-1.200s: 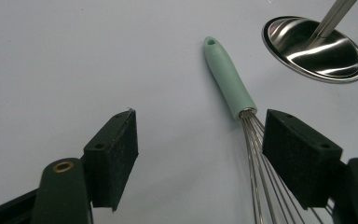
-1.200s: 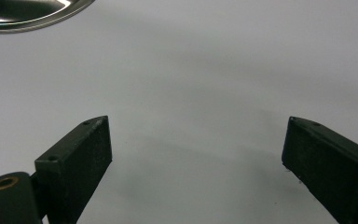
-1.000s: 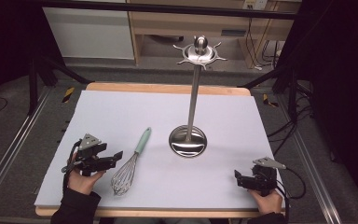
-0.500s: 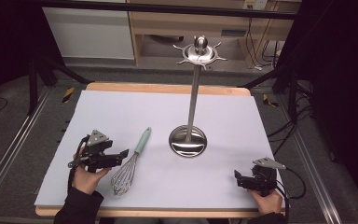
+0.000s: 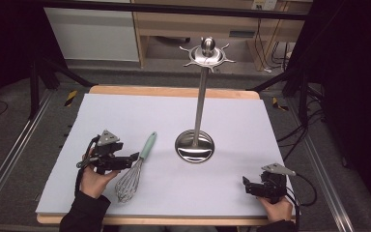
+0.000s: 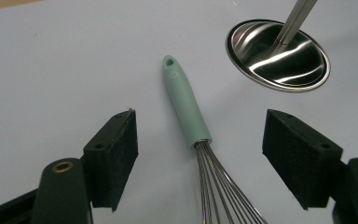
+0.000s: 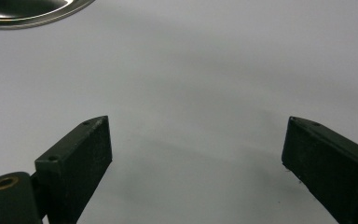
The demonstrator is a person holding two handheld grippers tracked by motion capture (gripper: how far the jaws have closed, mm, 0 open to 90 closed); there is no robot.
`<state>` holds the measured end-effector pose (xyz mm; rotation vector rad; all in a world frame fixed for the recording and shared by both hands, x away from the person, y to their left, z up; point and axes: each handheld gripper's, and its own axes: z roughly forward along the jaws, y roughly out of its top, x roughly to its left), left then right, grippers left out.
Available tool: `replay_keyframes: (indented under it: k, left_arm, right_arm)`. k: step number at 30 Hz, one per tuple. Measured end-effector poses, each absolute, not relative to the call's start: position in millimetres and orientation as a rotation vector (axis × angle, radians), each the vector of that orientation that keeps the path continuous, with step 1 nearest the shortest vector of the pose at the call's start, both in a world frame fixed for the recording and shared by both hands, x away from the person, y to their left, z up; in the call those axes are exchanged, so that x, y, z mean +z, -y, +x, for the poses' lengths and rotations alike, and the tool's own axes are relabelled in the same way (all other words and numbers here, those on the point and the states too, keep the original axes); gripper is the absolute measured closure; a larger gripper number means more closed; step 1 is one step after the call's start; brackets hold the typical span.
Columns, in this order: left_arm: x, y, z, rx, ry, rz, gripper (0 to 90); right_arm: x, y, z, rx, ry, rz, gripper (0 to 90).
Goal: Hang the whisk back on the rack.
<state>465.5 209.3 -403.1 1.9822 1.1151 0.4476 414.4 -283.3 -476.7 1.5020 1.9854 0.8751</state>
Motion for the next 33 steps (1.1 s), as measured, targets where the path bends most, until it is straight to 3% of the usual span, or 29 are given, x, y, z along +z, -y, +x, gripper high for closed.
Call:
replay_keyframes:
  k: [33]
  left_arm:
    - [-396.8,-184.0,488.8,0.404,-1.127,2.134,29.0]
  right_arm:
    - [-477.7,281.3,417.3,0.863,-2.0,1.498,8.9]
